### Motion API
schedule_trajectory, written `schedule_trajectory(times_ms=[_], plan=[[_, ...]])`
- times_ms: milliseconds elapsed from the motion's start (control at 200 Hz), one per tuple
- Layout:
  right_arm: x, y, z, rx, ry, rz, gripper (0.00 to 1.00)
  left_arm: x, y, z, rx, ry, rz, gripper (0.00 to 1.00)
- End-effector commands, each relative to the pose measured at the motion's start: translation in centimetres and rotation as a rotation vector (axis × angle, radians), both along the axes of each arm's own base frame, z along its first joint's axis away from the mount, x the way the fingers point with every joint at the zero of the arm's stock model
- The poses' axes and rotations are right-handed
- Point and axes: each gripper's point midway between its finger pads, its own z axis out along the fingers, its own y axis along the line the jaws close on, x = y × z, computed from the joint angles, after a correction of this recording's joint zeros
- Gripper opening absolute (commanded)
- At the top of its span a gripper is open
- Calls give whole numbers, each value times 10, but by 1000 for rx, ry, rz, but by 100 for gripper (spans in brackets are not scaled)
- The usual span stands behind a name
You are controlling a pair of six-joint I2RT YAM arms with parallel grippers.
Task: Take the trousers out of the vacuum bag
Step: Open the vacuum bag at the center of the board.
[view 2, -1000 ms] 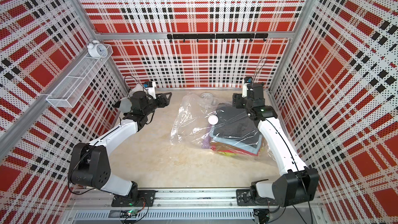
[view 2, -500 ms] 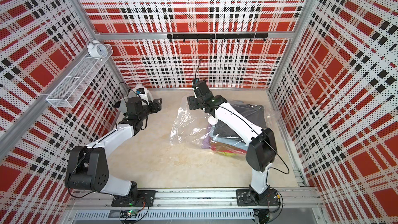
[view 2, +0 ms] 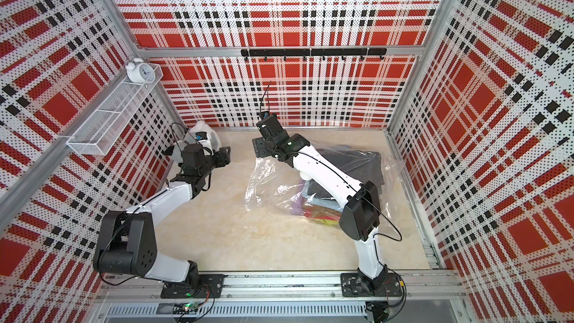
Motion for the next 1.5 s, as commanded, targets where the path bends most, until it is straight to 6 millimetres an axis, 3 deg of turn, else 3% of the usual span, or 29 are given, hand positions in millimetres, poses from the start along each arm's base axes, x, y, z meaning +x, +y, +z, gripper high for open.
schedule_trajectory(times_ms=[0, 361, 571, 651, 882, 912, 1092, 1308, 1493], plan=[[1, 4, -20, -39, 35, -20, 78, -1, 6, 1, 12, -22, 6, 74], [4, 19, -56, -113, 61, -55, 78, -2, 8, 3, 3, -37, 6, 74], [1, -3, -74, -272, 56, -126, 67, -3, 10, 3, 3, -36, 8, 74], [-3, -16, -78, -339, 54, -154, 56, -3, 9, 3, 1, -38, 7, 74], [-28, -50, -82, -385, 76, -181, 6, -2, 7, 4, -5, -41, -5, 74], [-33, -54, -79, -384, 79, -177, 0, -1, 6, 4, -7, -43, -10, 74], [-60, -75, -60, -369, 76, -116, 0, 0, -3, 9, -20, -57, -50, 74], [-97, -102, -2, -279, -16, -25, 0, 1, -25, 18, 3, -81, -100, 74], [-126, -124, 28, -221, -41, 18, 0, 4, -48, 33, 18, -109, -154, 74]])
